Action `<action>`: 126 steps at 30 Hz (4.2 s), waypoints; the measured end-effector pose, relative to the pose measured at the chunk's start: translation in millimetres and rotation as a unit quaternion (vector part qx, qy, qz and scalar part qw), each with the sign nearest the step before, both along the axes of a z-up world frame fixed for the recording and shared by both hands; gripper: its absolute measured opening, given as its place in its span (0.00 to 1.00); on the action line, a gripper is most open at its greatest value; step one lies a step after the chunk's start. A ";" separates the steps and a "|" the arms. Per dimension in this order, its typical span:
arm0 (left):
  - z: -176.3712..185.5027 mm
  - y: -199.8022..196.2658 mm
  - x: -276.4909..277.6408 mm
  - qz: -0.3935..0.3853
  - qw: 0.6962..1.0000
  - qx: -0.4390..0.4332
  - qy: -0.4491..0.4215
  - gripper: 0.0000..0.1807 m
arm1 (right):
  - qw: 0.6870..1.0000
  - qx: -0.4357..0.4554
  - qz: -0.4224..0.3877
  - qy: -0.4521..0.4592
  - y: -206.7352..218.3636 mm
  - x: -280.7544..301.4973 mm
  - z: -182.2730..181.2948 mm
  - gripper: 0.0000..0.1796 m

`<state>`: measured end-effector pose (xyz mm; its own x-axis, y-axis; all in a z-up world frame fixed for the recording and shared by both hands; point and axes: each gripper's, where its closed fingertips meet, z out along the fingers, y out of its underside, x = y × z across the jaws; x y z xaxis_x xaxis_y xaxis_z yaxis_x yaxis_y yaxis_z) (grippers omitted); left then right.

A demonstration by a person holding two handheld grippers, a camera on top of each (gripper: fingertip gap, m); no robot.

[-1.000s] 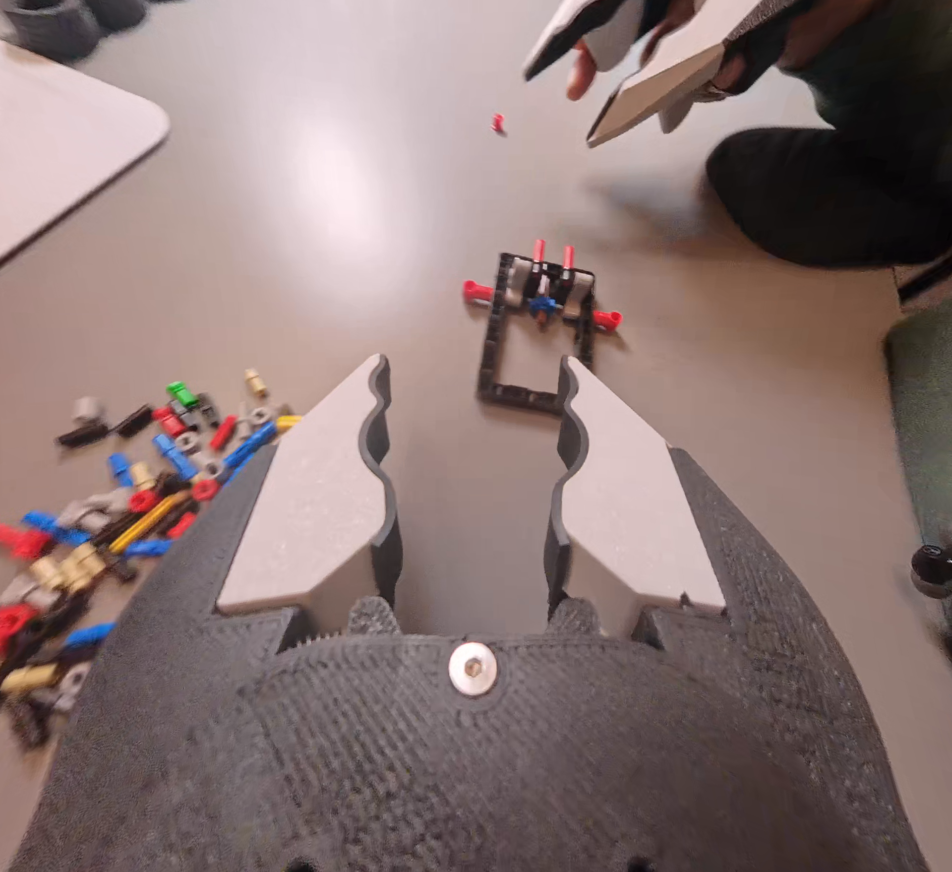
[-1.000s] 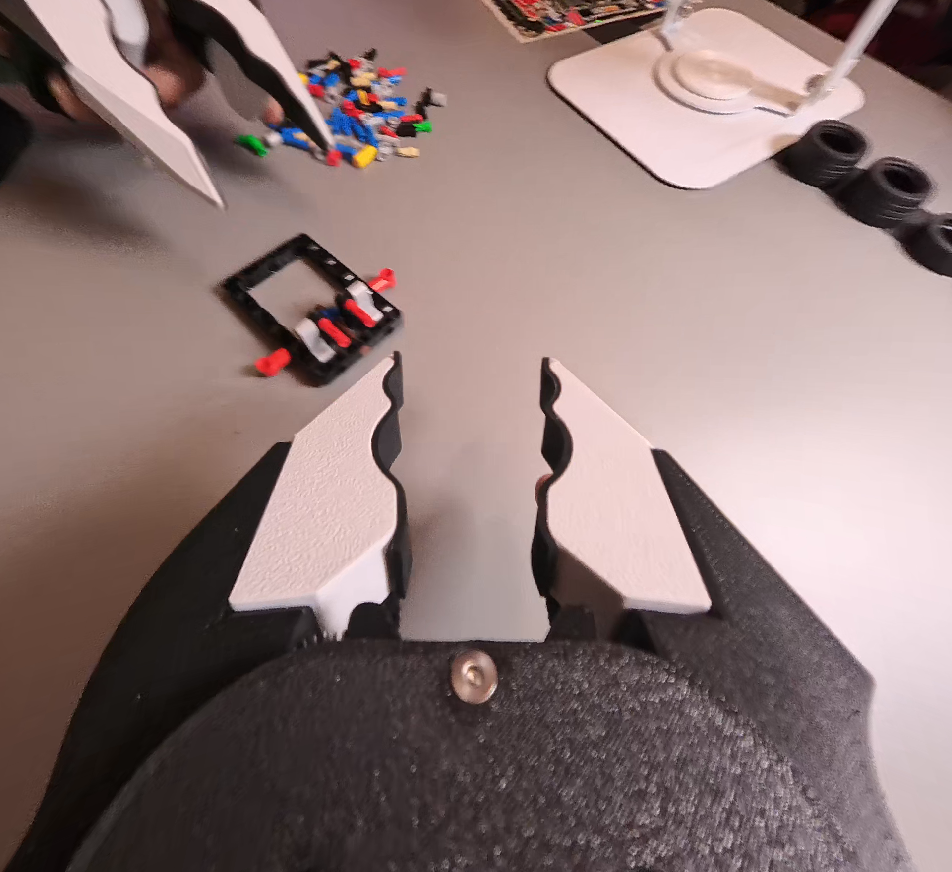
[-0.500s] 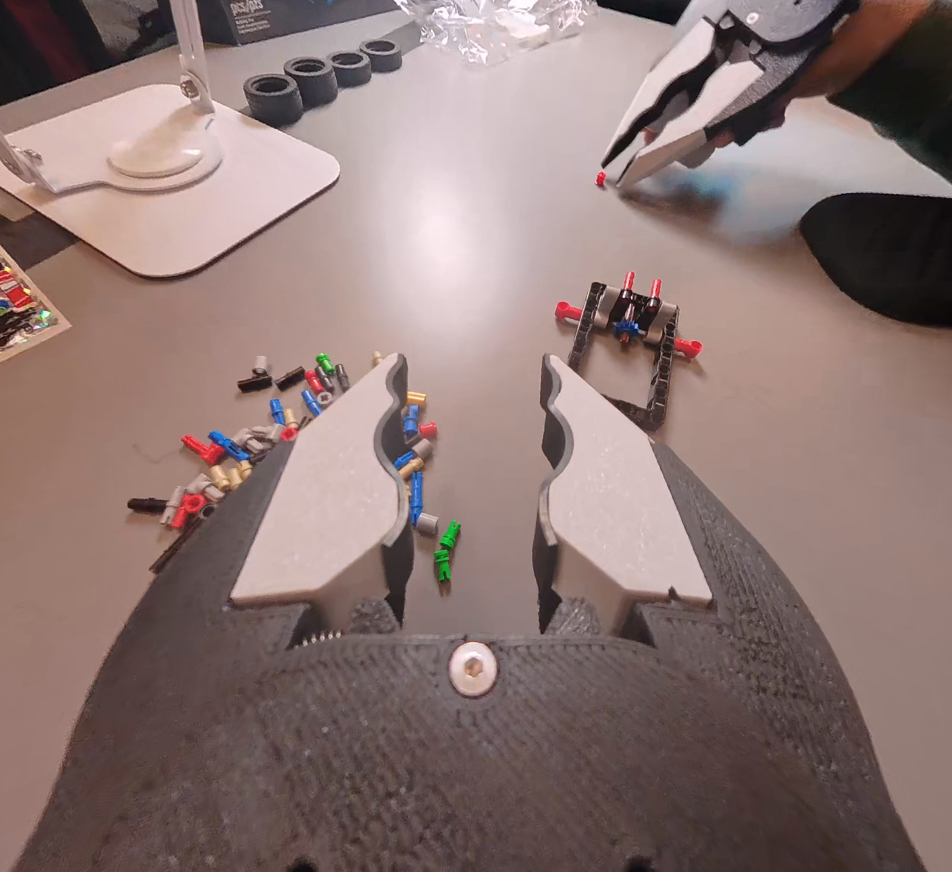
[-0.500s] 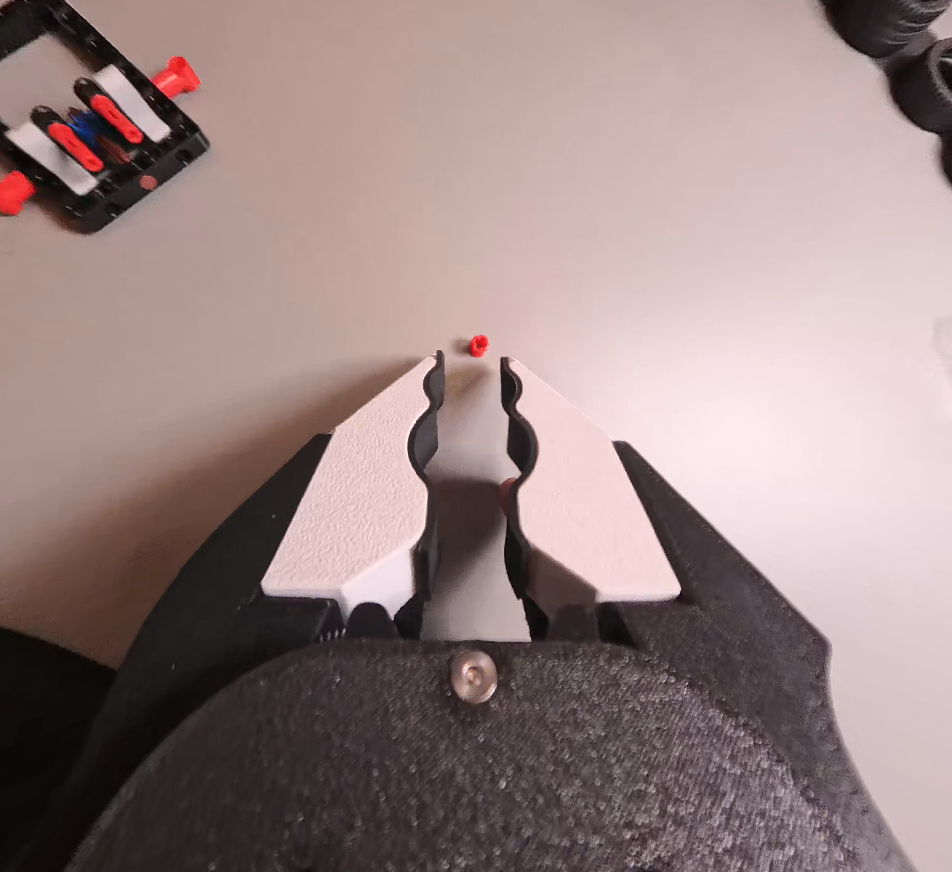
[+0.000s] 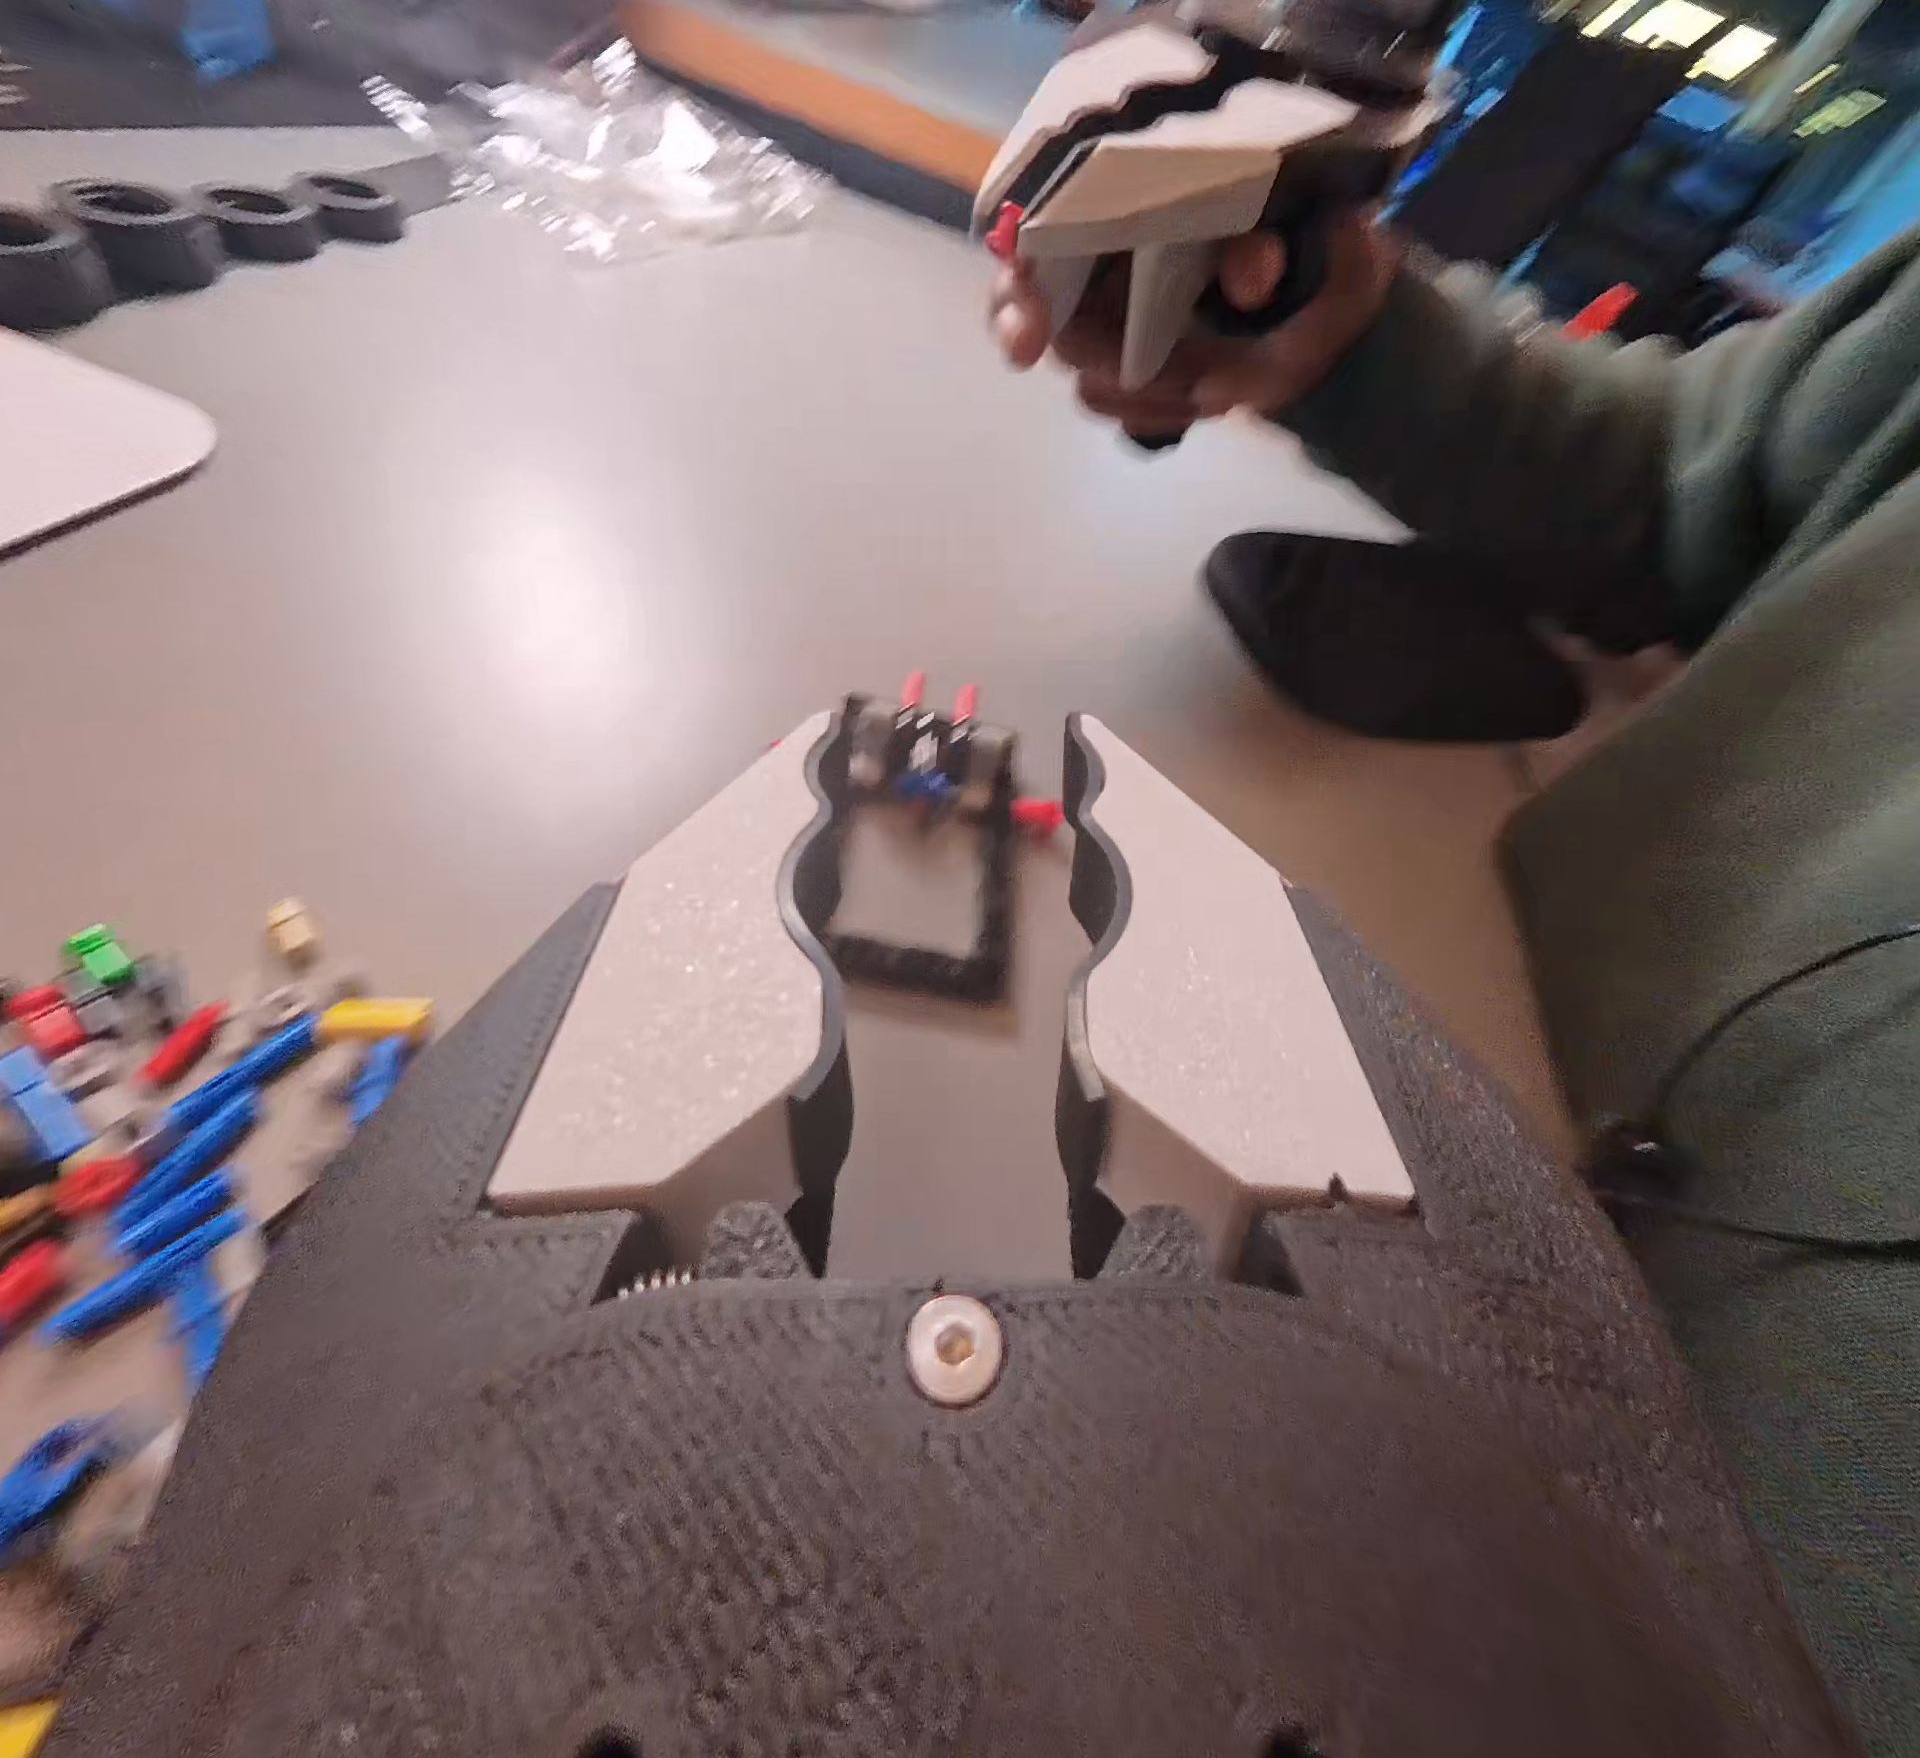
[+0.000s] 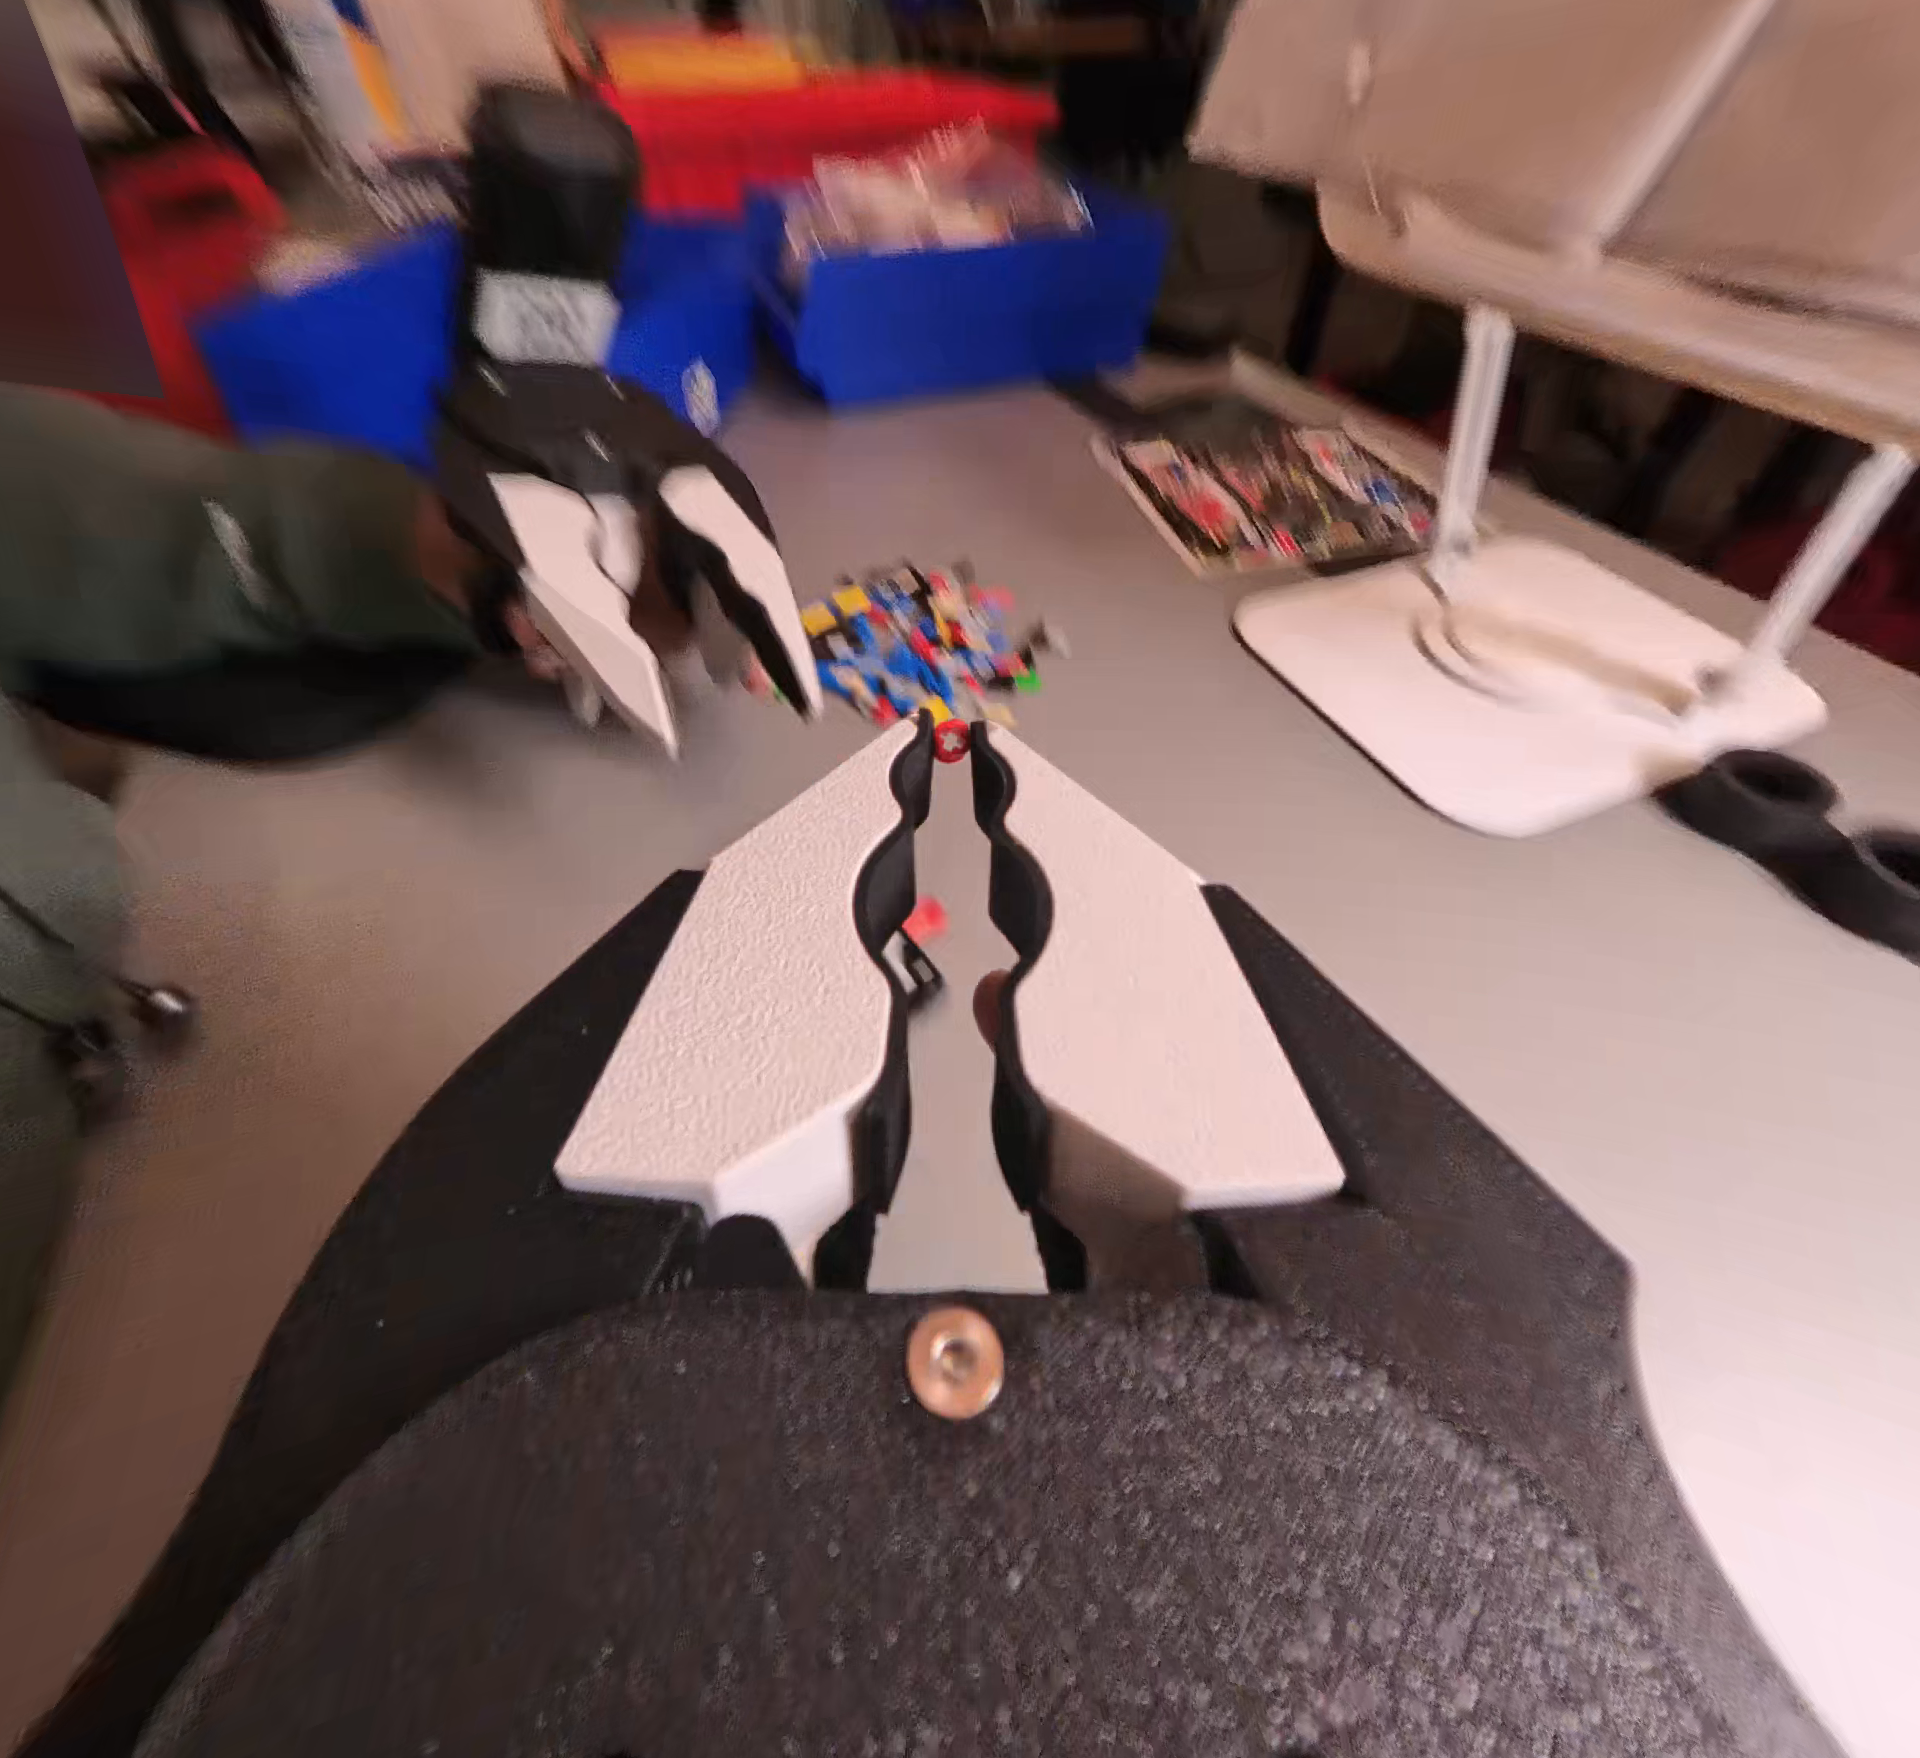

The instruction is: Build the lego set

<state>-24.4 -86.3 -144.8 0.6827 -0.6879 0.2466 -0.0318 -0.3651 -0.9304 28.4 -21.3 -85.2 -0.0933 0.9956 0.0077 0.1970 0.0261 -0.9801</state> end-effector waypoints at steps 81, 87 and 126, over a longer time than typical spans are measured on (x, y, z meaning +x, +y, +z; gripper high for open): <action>25.0 -9.7 34.1 -0.076 0.982 -0.036 -0.167 0.03 | 0.968 0.239 0.067 0.047 -75.3 -26.3 -37.7 0.02; 24.8 -11.6 37.4 -0.083 0.981 -0.044 -0.170 0.03 | 0.959 0.270 0.068 0.054 -77.3 -25.9 -36.1 0.03; 22.4 -38.6 54.6 -0.109 0.969 0.183 0.122 0.03 | 0.873 -0.387 0.286 -0.080 -107.7 -6.9 -38.2 0.02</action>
